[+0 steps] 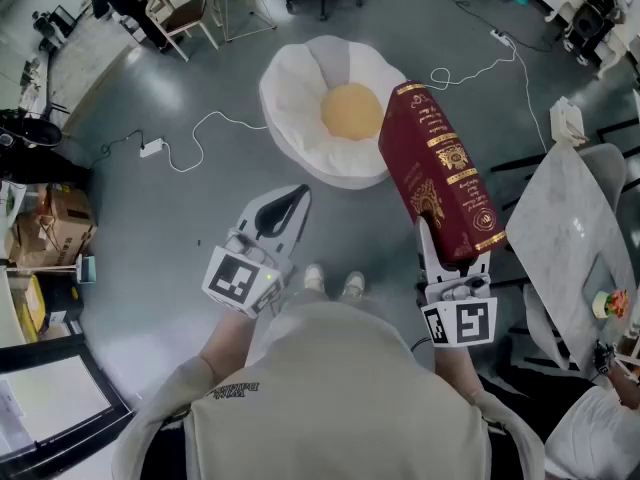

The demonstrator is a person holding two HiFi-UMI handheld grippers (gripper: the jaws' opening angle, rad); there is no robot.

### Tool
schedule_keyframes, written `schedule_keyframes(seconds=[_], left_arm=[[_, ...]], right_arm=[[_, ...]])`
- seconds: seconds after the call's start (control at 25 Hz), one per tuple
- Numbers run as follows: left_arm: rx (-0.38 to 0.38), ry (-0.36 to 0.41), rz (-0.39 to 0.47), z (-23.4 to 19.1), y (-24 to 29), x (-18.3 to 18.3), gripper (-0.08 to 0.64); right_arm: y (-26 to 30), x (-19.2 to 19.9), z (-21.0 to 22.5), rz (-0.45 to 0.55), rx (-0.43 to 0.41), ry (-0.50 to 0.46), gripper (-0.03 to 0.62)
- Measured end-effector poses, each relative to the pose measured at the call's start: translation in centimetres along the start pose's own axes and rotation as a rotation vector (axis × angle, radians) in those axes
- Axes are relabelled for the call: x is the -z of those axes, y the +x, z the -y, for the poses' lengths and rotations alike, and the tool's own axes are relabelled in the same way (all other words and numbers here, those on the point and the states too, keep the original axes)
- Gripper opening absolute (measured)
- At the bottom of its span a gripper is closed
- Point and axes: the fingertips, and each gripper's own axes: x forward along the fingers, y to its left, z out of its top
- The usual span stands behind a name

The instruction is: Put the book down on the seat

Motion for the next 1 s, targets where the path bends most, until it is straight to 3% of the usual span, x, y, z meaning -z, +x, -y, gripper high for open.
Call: schedule_keyframes(seconds=[0.44, 1.0], left_arm=[[0.011, 0.044, -0.013, 0.2, -0.5, 0.1, 0.011], [-0.007, 0.042, -0.020, 0.4, -0.2, 0.5, 0.011]], right_arm=[[0.1, -0.4, -0.7, 0.022, 0.004, 0.007, 0.229], [0.0, 0.0, 0.2, 0.008, -0.001, 0.002, 0.229]])
